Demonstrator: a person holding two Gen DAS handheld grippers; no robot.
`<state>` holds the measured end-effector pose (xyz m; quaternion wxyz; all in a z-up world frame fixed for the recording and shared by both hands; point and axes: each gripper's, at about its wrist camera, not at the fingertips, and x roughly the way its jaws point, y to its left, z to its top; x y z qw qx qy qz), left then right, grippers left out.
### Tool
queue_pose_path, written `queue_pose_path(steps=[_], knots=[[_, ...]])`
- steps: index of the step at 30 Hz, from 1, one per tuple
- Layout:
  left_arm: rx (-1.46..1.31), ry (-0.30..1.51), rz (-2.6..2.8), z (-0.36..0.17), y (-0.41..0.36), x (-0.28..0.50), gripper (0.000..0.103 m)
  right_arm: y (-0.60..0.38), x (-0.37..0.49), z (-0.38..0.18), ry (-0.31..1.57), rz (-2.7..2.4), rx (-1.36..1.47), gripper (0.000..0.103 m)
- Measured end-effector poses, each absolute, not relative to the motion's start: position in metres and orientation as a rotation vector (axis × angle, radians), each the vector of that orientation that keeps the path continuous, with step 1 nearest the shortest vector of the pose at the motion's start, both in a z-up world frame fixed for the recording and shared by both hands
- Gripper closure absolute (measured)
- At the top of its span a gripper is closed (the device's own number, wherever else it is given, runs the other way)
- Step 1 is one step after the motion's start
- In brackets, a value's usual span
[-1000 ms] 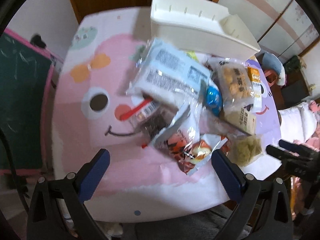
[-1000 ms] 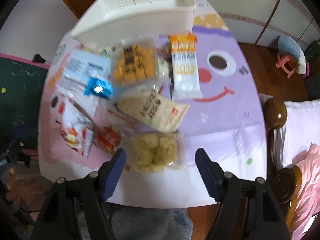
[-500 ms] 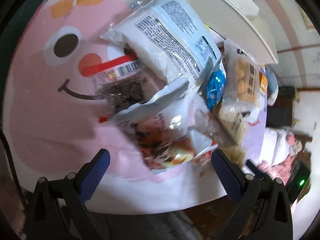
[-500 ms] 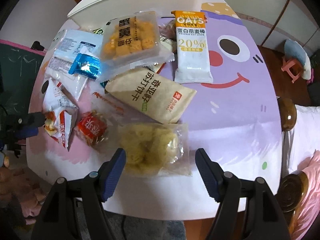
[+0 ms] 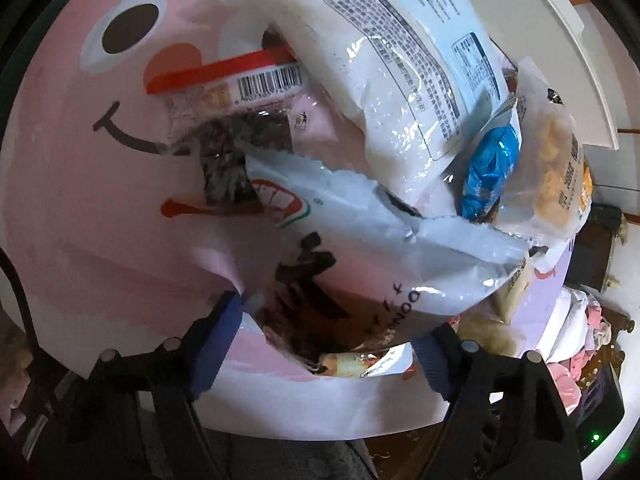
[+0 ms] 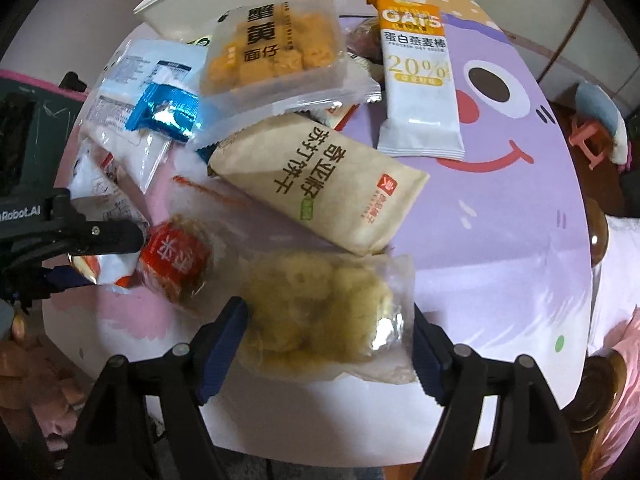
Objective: Organize snacks
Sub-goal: 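Grasp the red-wrapped pastry with the left tool while the right grasps the yellow puff bag, then lift both snacks over the white tray and open both tools to drop them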
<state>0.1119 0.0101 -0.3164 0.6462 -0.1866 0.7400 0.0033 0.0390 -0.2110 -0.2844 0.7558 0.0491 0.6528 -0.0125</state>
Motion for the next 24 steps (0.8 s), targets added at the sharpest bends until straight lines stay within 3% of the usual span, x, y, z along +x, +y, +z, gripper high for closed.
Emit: queue_pose_path(steps=[11,17,24], knots=[[-0.35,1.654,0.017,-0.302,0.008,0.094,0.034,-0.202,0.044,-0.275,1.42,0.011,0.08,0.05],[-0.315,1.585,0.022,-0.266,0.002,0.086,0.034,-0.196,0.044,-0.244,1.39,0.087,0.026,0.051],[-0.234,1.384,0.0,-0.177,-0.023,0.08,0.034,-0.204,0.052,-0.166,1.24,0.171,-0.021,0.051]])
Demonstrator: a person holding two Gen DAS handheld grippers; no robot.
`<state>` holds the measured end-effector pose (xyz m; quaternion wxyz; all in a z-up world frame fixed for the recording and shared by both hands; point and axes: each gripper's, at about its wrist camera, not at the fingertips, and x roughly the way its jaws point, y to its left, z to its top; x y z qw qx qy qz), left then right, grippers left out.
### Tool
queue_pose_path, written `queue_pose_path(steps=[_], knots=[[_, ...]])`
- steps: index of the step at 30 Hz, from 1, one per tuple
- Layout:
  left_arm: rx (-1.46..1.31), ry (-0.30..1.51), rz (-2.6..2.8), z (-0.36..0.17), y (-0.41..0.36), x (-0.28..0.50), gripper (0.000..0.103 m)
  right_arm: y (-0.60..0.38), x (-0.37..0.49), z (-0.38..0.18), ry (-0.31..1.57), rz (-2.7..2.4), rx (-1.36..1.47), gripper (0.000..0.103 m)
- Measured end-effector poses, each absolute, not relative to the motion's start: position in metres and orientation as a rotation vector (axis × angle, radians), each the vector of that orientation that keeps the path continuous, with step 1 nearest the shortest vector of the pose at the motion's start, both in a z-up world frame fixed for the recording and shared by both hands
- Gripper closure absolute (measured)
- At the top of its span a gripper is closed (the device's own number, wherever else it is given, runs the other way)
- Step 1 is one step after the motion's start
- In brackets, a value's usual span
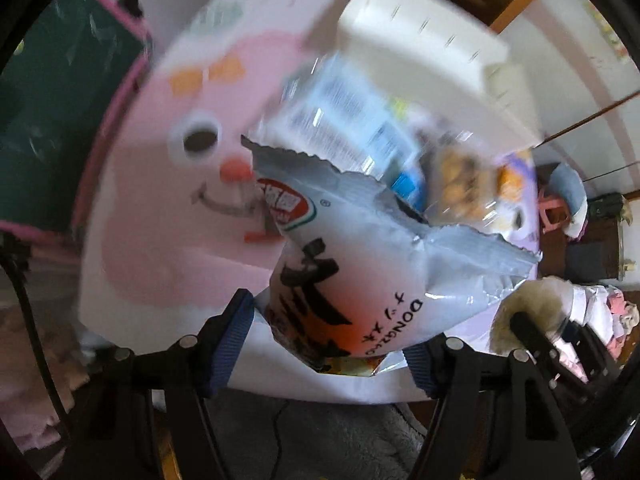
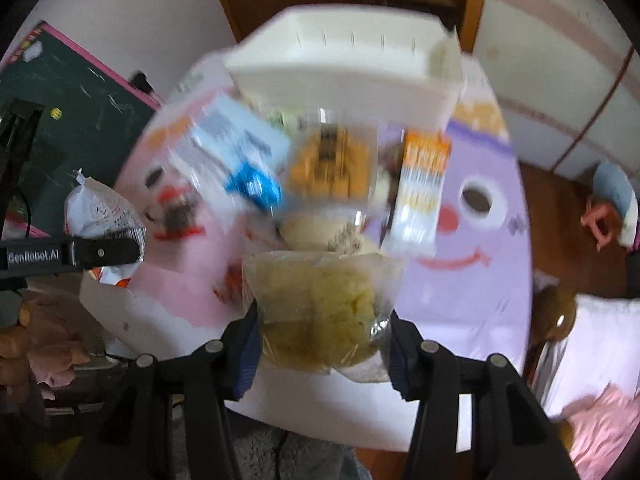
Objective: Organize snacks
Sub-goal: 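Lift both snacks over the white tray and open both tools to drop them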
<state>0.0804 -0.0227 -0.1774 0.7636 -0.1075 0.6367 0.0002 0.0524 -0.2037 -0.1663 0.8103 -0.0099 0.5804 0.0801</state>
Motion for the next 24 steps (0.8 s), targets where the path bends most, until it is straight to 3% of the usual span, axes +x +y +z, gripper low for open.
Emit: queue_pose_path(steps=[9,15,19,24], knots=[[-0.05,1.043,0.019,-0.039,-0.059,0.125,0.034,-0.236,0.08,-0.053,0.961,0.226,-0.126,0.051],[0.036,0.919,0.026,0.015,-0.053,0.173,0.034,-0.231,0.128,-0.016,0.854,0.195,-0.198,0.051],[0.076,0.928,0.0,0.01,-0.045,0.221,0.034,-0.232,0.173,-0.014,0.845,0.138,-0.163,0.05],[0.102,1.036,-0.038,-0.039,-0.048,0.301,0.034,-0.234,0.232,-0.036,0.906,0.048,-0.121,0.05]])
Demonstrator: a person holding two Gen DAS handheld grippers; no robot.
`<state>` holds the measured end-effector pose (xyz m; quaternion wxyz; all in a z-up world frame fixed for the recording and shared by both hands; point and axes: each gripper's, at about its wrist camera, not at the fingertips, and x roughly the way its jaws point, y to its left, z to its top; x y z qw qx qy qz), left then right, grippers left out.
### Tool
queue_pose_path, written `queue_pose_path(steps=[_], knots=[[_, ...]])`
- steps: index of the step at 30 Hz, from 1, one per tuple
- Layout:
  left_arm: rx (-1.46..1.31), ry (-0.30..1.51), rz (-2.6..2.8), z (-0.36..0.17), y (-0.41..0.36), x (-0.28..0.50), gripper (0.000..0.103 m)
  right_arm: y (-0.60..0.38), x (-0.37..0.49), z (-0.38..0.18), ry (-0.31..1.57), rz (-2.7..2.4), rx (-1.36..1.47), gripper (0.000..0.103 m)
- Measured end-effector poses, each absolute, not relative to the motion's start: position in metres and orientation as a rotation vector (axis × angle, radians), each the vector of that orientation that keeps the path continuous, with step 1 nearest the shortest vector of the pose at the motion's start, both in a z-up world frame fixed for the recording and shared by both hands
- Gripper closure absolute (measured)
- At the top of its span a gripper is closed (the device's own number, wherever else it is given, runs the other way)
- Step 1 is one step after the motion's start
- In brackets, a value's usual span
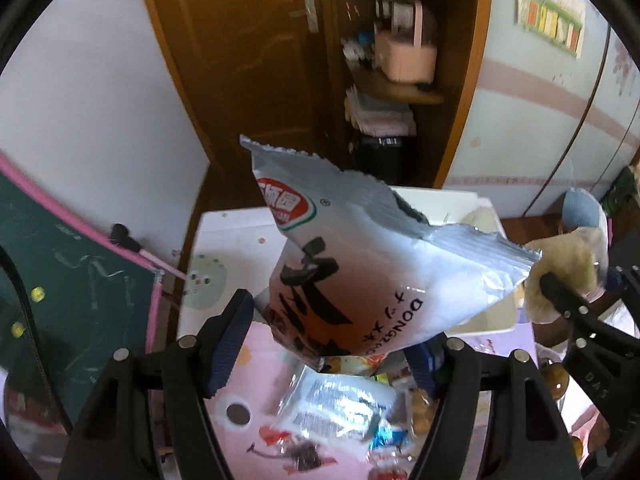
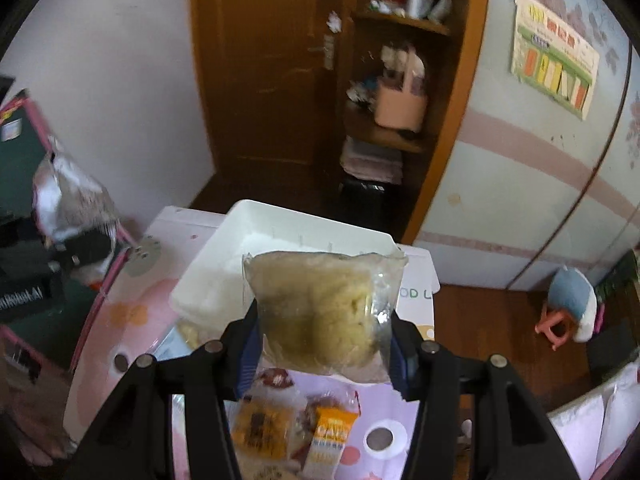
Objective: Organize snacks
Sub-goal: 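Lift both snacks over the white tray and open both tools to drop them, then withdraw both tools from the tray back toward the snack pile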
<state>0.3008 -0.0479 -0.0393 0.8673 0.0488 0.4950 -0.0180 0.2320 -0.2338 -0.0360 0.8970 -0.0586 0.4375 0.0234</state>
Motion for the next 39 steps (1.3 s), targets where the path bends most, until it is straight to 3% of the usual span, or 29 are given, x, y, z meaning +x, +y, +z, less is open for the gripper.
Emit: queue_pose_path(steps=[10,13,15,19,23,39], knots=[[0.229,1.182,-0.092,-0.148,-0.073,0.387,0.031,-0.224,0.328,-0.125,1.098,-0.042,-0.09,0.049],[0.207,1.217,-0.135,-0.167,-0.076,0.393,0.018,-0.226,0.34,-0.145,1.149,-0.051,-0.051,0.049],[0.178,1.219,-0.155,-0.169,-0.074,0.395,0.01,-0.227,0.346,-0.158,1.188,-0.04,-0.012,0.048],[0.136,1.232,-0.179,-0.173,-0.068,0.397,0.009,-0.226,0.345,-0.165,1.173,-0.077,-0.026,0.025],[0.067,1.244,-0.188,-0.171,-0.062,0.396,0.009,-0.225,0.343,-0.161,1.134,-0.089,-0.041,0.016],[0.118,0.989,-0.326,-0.107,-0.061,0.323,0.009,-0.234,0.299,-0.126,1.069,-0.136,0.03,0.015]])
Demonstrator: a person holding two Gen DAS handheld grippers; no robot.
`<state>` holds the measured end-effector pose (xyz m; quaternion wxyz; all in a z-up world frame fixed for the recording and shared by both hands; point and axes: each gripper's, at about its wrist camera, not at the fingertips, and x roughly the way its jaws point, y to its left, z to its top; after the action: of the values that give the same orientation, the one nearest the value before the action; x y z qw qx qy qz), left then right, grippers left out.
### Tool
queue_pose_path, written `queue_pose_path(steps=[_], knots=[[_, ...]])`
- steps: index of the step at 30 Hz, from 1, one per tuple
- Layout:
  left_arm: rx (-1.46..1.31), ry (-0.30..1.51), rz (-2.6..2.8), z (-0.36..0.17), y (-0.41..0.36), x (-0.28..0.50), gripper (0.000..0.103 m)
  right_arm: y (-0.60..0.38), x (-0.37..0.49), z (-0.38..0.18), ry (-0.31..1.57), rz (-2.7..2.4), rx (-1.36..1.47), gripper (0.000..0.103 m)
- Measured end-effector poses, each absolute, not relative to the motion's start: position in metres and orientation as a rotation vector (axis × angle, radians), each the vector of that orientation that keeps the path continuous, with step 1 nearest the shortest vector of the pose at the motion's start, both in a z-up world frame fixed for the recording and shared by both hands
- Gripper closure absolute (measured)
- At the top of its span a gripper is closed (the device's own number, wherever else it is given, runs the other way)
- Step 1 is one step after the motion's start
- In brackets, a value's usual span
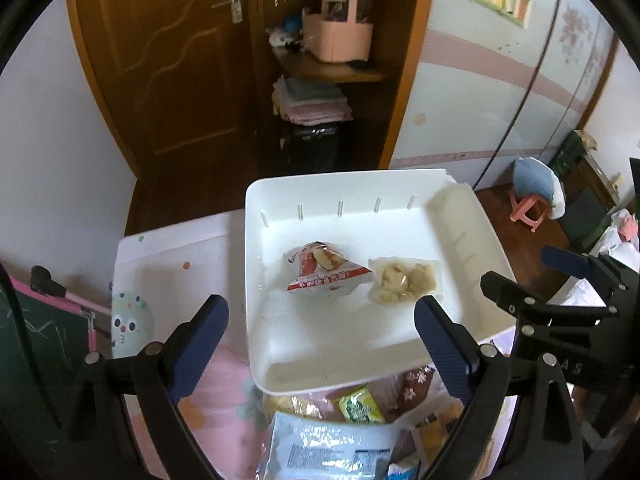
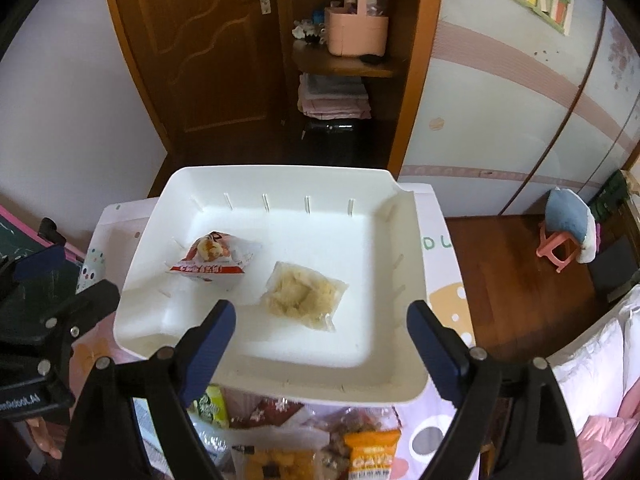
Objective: Organize snacks
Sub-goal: 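Withdraw both tools from the tray back toward the snack pile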
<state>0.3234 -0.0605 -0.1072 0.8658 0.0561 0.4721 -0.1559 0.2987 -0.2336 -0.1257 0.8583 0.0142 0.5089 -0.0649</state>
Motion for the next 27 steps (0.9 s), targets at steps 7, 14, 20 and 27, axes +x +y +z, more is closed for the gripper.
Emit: queue_pose_path(steps=[7,14,20,27], knots=[[0.078,0.93,-0.335,-0.07,-0.044,0.281,0.01,-0.234,0.255,-0.092,1.011,-0.098,0.073,0.015],[0.091,0.862,-0.289,-0.034,-0.032,0.218,0.009,-0.225,0.196,-0.047,0.883,-0.022,0.068,0.015],[0.051,0.878,-0.272,-0.016,-0.031,0.159,0.009,-0.221,0.145,-0.017,0.844,0.037,0.049,0.015],[0.006,0.847,-0.203,-0.003,-0.022,0.099,0.009,-0.215,0.096,0.001,0.837,0.102,-0.023,0.015]])
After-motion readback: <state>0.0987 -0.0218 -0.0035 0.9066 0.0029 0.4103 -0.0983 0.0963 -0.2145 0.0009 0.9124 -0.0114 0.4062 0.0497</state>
